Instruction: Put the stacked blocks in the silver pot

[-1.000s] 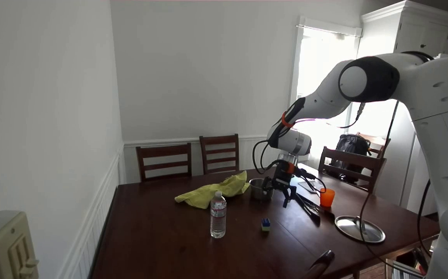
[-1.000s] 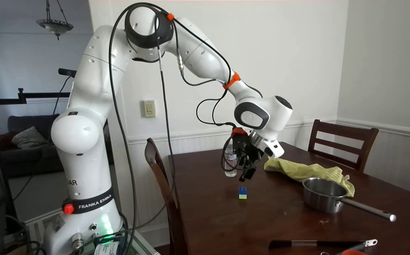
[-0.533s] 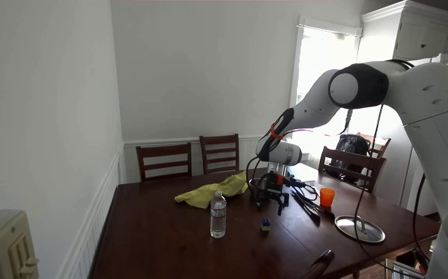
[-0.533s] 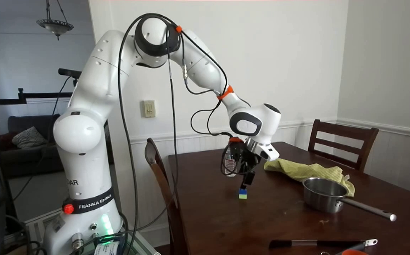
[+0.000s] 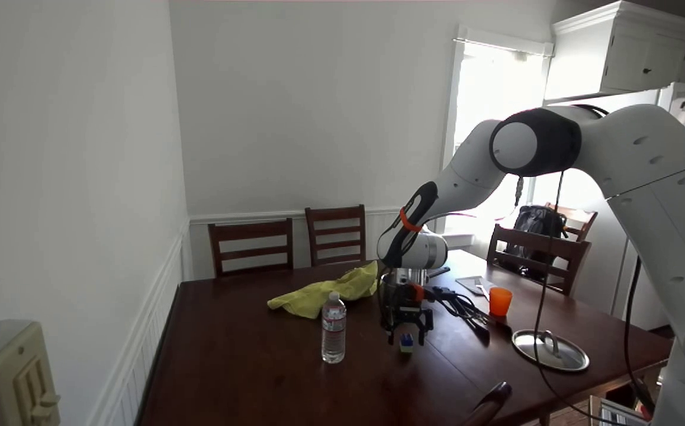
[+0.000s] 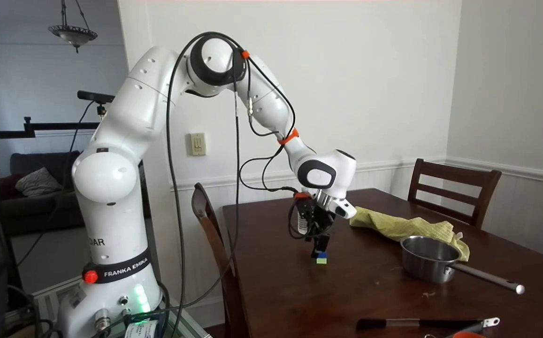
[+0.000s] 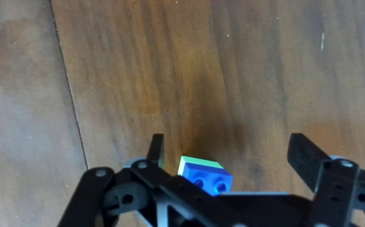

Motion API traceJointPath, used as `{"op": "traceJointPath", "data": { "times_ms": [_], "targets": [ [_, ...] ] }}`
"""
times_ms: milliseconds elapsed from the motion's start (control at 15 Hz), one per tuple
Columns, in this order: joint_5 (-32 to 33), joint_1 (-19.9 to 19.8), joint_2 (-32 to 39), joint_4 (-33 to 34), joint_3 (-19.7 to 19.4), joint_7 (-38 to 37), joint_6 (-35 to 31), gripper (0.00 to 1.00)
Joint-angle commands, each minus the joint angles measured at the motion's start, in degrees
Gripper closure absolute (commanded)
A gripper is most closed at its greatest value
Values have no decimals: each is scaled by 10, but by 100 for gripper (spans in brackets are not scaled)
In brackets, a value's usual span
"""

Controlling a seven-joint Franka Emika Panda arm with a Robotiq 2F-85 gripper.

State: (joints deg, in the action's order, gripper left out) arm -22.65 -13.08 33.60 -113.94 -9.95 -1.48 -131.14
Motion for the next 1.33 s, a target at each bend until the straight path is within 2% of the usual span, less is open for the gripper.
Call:
{"op": "traceJointPath", "data": {
  "times_ms": [0,200,333,467,600,667,867,1267],
  "targets": [
    [42,-7,-16,-14,-3,0,-8,0],
    [44,-20,-11,-12,3,19,-16,0],
    [34,-31,-8,-10,10,38,-21,4],
    [27,-38,-8,-11,15,55,-48,6],
    [26,-44,-5,-10,20,64,-66,12],
    [26,-46,-5,-11,22,66,-71,31],
    [29,-48,0,-13,25,63,-78,45],
    [34,-43,1,-21,24,54,-82,87]
  ]
}}
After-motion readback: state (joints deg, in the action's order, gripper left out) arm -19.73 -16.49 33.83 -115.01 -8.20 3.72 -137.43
